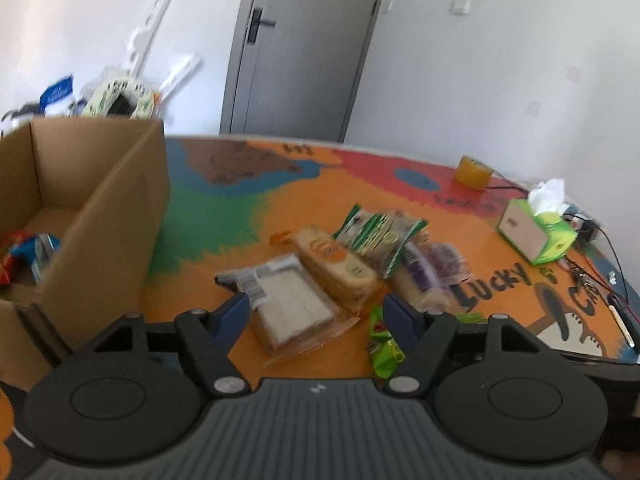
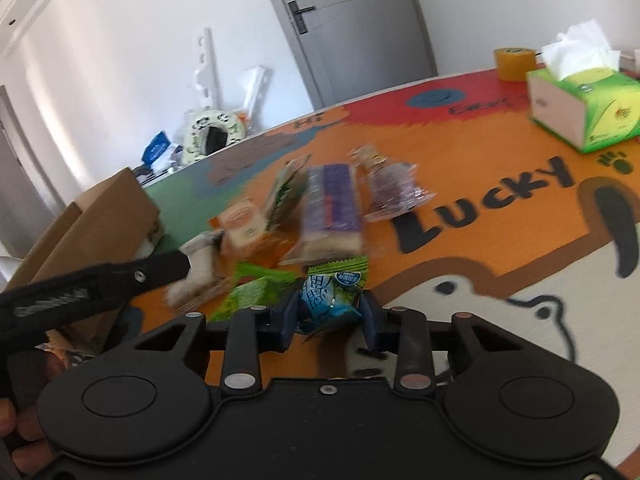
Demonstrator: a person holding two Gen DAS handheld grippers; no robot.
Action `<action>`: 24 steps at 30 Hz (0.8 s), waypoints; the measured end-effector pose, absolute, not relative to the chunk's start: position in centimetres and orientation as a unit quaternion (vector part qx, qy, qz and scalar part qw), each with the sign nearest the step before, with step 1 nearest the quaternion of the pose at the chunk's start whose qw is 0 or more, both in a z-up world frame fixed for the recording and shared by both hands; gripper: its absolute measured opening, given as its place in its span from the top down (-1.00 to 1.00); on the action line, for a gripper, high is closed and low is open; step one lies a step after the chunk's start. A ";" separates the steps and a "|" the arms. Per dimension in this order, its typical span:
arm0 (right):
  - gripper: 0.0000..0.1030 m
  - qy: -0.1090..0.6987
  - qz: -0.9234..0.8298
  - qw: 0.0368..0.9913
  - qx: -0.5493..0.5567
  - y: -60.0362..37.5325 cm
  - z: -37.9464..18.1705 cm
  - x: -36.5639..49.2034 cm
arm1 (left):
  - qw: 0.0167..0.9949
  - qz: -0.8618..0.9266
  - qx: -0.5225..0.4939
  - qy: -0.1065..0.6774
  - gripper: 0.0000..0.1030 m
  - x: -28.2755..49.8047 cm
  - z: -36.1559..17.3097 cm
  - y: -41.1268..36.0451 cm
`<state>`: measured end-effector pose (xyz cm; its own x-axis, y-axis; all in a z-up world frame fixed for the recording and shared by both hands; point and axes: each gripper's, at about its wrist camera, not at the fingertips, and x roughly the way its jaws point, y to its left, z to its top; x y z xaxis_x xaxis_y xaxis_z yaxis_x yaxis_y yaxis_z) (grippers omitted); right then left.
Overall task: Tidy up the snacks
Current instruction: 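Grasp the white bread pack with the left tool while the right tool grasps the blue candy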
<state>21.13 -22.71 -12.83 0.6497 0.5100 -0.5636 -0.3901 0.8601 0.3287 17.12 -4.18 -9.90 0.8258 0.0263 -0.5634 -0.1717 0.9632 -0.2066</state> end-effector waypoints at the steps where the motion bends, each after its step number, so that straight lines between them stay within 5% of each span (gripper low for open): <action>1: 0.35 0.336 0.249 0.903 0.095 -23.1 -12.8 21.2 | 0.946 0.054 -0.125 0.295 -0.40 17.5 -10.2 -4.2; 24: 0.30 0.325 0.211 0.916 0.102 -24.2 -13.0 21.5 | 0.940 0.087 -0.107 0.311 -0.28 19.5 -12.2 -4.1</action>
<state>21.45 -24.24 -13.03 0.7003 0.4521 -0.5524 -0.3197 0.8906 0.3236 19.51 -4.08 -12.22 0.7907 0.0975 -0.6044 -0.2312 0.9617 -0.1473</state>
